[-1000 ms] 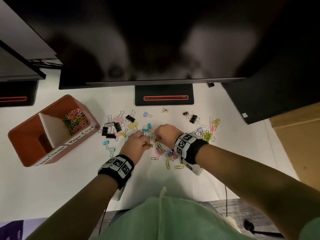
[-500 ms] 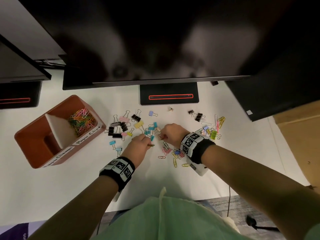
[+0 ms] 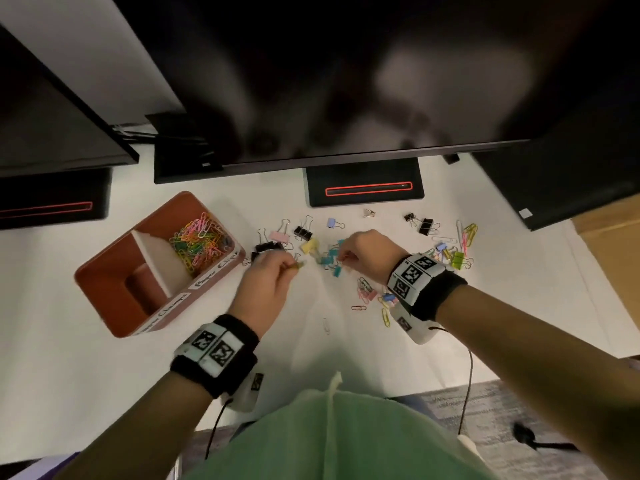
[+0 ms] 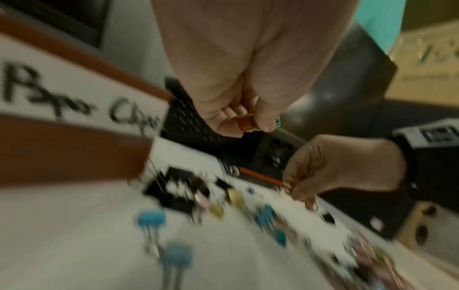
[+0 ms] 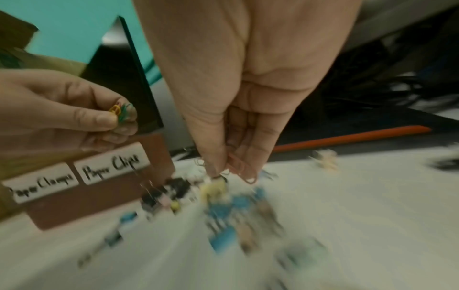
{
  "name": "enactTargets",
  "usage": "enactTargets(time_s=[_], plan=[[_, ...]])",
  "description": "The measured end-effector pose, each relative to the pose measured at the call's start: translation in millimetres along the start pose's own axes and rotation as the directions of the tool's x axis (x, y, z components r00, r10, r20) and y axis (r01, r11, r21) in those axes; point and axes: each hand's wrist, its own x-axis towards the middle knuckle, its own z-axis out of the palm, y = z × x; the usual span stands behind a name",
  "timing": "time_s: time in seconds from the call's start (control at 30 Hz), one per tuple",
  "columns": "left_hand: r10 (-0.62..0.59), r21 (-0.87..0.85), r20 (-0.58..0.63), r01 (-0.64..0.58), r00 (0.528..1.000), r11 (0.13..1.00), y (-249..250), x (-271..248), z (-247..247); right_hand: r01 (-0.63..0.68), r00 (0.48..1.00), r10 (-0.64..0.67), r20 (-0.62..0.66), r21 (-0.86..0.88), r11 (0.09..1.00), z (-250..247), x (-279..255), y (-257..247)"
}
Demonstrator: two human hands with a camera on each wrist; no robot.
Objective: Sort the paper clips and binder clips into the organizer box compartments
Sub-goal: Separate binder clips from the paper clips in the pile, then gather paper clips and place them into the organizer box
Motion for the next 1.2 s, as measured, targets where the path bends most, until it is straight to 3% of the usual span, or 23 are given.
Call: enactTargets(time_s=[0.1, 0.23, 0.33, 0.4, 0.47, 0.6, 0.67, 0.77, 0.87, 0.97, 1.1, 1.2], plan=[[-0.076, -0.030, -0.162, 0.072, 0.984, 0.997, -18.2, -1.3, -56.5, 0.116, 0.990, -0.114, -0.085, 0.020, 0.993, -17.4, 18.4, -52.1], [-0.298, -0.036, -0.278, 0.300, 0.913, 0.953, -46.3, -3.5, -116.2, 0.300, 0.940, -0.276, -0.200, 0.103, 0.948, -27.3, 57.6, -136.5], [-0.416, -0.052, -0.247, 0.417, 0.875, 0.908, -68.4, 4.0, -131.1, 0.309, 0.938, -0.283, -0.200, 0.114, 0.944, -20.1, 90.3, -185.1], [-0.466, -0.080, -0.152, 0.459, 0.872, 0.885, -76.6, 8.2, -132.3, 0.253, 0.961, -0.235, -0.143, 0.125, 0.959, -11.4, 105.9, -200.8], [-0.438, 0.016, -0.142, 0.444, 0.888, 0.896, -76.8, 9.2, -133.2, 0.233, 0.969, -0.216, -0.123, 0.153, 0.960, -4.5, 110.8, -202.7], [-0.197, -0.004, -0.221, 0.201, 0.955, 0.980, -59.4, -1.3, -131.1, 0.331, 0.927, -0.268, -0.263, 0.234, 0.914, -4.2, 85.1, -172.2], [-0.088, -0.027, -0.132, 0.085, 0.987, 0.996, -49.4, -7.4, -117.1, 0.321, 0.917, -0.242, -0.316, 0.230, 0.919, -5.4, 62.6, -137.9], [0.051, -0.021, 0.064, -0.049, 0.997, 0.999, -35.0, -8.2, -81.4, 0.179, 0.949, -0.119, -0.291, 0.188, 0.966, -0.7, 24.0, -71.2], [0.116, 0.039, 0.310, -0.135, 0.944, 0.990, -23.0, -3.1, -37.6, -0.031, 0.993, 0.043, -0.114, 0.108, 0.994, 6.4, -17.5, -11.2], [0.100, 0.068, 0.501, -0.155, 0.860, 0.986, -14.6, -0.3, 6.5, -0.160, 0.987, 0.159, 0.020, 0.041, 0.986, 13.4, -50.3, 30.5], [0.034, 0.134, 0.656, -0.160, 0.754, 0.978, -12.2, -0.8, 45.8, -0.118, 0.988, 0.119, 0.097, -0.014, 0.993, 24.6, -72.0, 55.1], [0.001, 0.155, 0.644, -0.131, 0.765, 0.979, -13.4, -1.3, 59.3, -0.063, 0.994, 0.071, 0.086, -0.095, 0.994, 32.5, -76.3, 66.5]])
